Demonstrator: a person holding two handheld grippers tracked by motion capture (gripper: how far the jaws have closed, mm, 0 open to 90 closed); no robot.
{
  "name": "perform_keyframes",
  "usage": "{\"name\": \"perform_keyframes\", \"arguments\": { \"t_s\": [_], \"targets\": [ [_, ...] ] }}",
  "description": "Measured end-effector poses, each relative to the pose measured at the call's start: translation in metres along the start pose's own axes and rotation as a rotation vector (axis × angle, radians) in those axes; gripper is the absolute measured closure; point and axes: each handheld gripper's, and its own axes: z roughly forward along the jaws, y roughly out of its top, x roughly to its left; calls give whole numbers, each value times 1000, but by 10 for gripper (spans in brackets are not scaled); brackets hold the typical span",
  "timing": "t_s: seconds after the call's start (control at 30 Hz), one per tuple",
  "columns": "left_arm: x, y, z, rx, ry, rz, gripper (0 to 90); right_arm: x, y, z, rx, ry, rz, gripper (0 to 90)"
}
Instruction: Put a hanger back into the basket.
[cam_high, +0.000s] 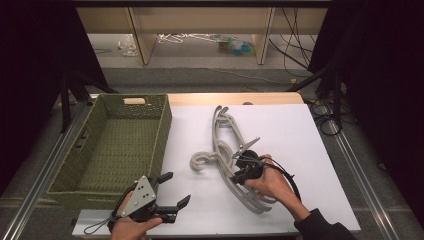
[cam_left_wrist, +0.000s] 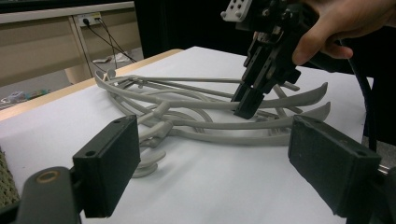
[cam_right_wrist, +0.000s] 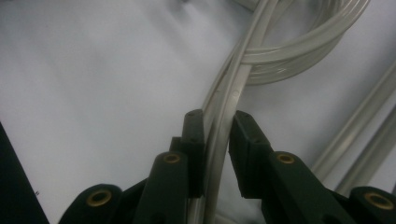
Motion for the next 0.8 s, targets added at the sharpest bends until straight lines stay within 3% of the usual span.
{"name": "perform_keyframes", "arguments": {
  "t_s": [0.07, 0.27, 0.4, 0.47, 0.53, 0.57, 0.67, 0.8],
  "targets": [
    [-1, 0, 0, 0, 7, -22, 168, -2, -1, -6, -1, -6, -7, 770],
    [0, -1, 0, 2, 14, -12, 170, -16, -7, -30, -37, 23, -7, 786],
    [-1, 0, 1, 5, 16, -4, 171, -39, -18, -55, -121, 67, -7, 807],
    [-1, 0, 2, 9, 17, 0, 172, -44, -20, -58, -142, 73, -8, 820],
    [-2, 0, 3, 9, 19, -2, 173, -51, -24, -66, -203, 122, 4, 823],
    [-2, 1, 4, 8, 19, -3, 173, -52, -24, -70, -227, 143, 15, 824],
    [-2, 1, 5, 11, 20, -3, 174, -52, -23, -79, -246, 136, -4, 824],
    [-2, 2, 7, 5, 24, -2, 176, -51, -24, -89, -268, 176, -17, 825]
  ]
}}
